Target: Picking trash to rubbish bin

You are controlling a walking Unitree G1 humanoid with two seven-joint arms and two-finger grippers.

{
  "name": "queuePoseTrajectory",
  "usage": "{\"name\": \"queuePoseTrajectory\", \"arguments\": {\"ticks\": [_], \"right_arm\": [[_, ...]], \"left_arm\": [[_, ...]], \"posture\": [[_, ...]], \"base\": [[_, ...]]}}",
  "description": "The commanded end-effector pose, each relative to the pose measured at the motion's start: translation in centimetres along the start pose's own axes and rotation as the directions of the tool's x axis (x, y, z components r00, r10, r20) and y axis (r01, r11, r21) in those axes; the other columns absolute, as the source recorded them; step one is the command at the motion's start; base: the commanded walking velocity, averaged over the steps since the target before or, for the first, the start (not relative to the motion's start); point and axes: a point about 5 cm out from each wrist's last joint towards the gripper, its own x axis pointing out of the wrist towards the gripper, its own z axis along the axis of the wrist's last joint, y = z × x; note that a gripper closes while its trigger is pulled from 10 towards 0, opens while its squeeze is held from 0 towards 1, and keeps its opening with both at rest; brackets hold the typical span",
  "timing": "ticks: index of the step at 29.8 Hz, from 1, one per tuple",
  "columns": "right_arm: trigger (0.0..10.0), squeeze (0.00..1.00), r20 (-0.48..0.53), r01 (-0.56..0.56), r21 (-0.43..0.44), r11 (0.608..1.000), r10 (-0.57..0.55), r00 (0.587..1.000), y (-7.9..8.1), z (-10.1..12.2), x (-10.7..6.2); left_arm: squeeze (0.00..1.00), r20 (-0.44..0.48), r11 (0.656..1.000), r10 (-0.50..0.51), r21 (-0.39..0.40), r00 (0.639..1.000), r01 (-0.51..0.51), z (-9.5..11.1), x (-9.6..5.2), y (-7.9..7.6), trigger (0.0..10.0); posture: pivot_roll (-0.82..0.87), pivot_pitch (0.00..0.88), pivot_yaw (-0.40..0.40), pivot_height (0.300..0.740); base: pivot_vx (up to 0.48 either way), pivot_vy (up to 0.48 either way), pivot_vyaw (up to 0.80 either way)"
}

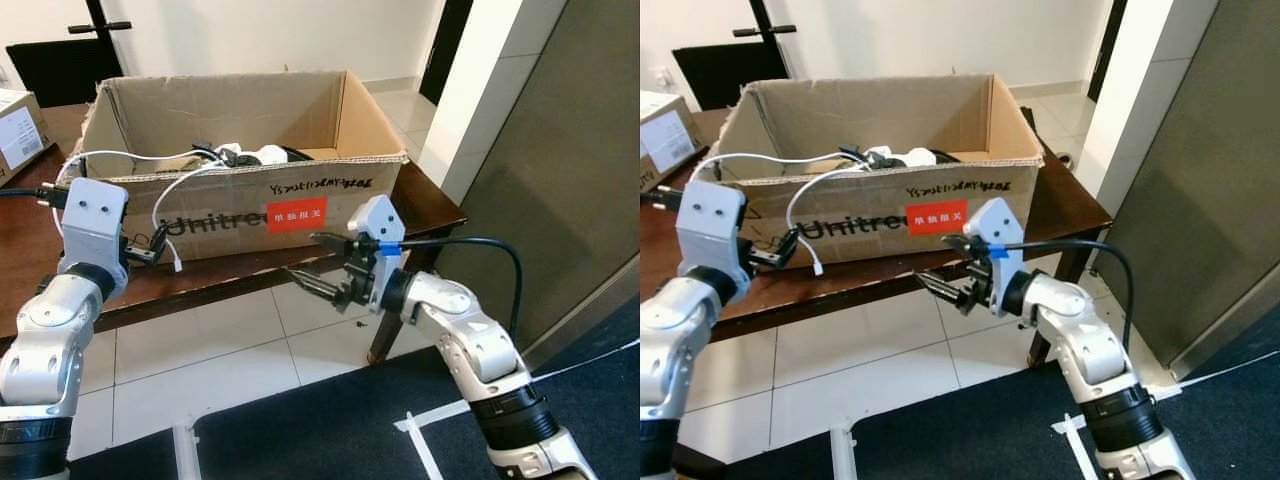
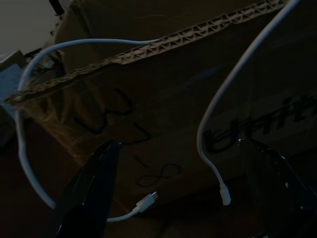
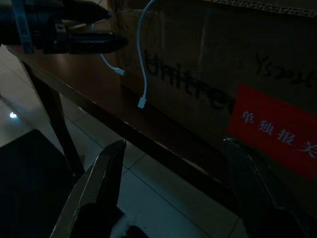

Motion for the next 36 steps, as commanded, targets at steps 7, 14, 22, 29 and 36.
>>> {"name": "queuePoseTrajectory", "arguments": {"ticks": [7, 14, 22, 29, 36], "right_arm": [[10.0, 0.0, -0.003, 0.01, -0.005, 1.0, -0.01, 1.0, 0.1, -0.3, 0.0], [10.0, 0.0, -0.021, 0.012, -0.06, 0.998, -0.014, 1.0, 0.2, -0.4, -0.1], [10.0, 0.0, -0.036, 0.014, -0.093, 0.996, -0.017, 0.999, 0.1, -0.4, 0.0], [10.0, 0.0, -0.04, 0.016, -0.103, 0.995, -0.02, 0.999, 0.1, -0.4, 0.0], [10.0, 0.0, -0.04, 0.021, -0.109, 0.994, -0.025, 0.999, 0.1, -0.6, 0.0]], "left_arm": [[0.0, -0.004, 0.999, 0.005, 0.041, 1.0, -0.005, 0.3, 0.2, -0.3, 10.0], [0.0, -0.012, 1.0, -0.005, 0.019, 1.0, 0.005, 0.3, 0.3, -0.7, 10.0], [0.0, -0.012, 0.999, -0.021, 0.034, 1.0, 0.022, 0.5, 0.3, -1.0, 10.0], [0.0, -0.021, 0.999, -0.032, 0.029, 0.999, 0.032, 0.6, 0.3, -1.2, 10.0], [0.0, -0.035, 0.997, -0.058, 0.049, 0.998, 0.059, 0.6, 0.2, -1.5, 10.0]], "posture": [[0.03, 0.141, -0.001, 0.74], [0.03, 0.142, -0.001, 0.74], [0.03, 0.144, -0.002, 0.74], [0.03, 0.144, -0.001, 0.74], [0.04, 0.146, -0.002, 0.74]], "base": [[0.0, 0.0, 0.0], [0.0, 0.0, 0.0], [0.0, 0.0, 0.6], [0.0, 0.0, 0.8], [0.0, 0.0, 0.8]]}}
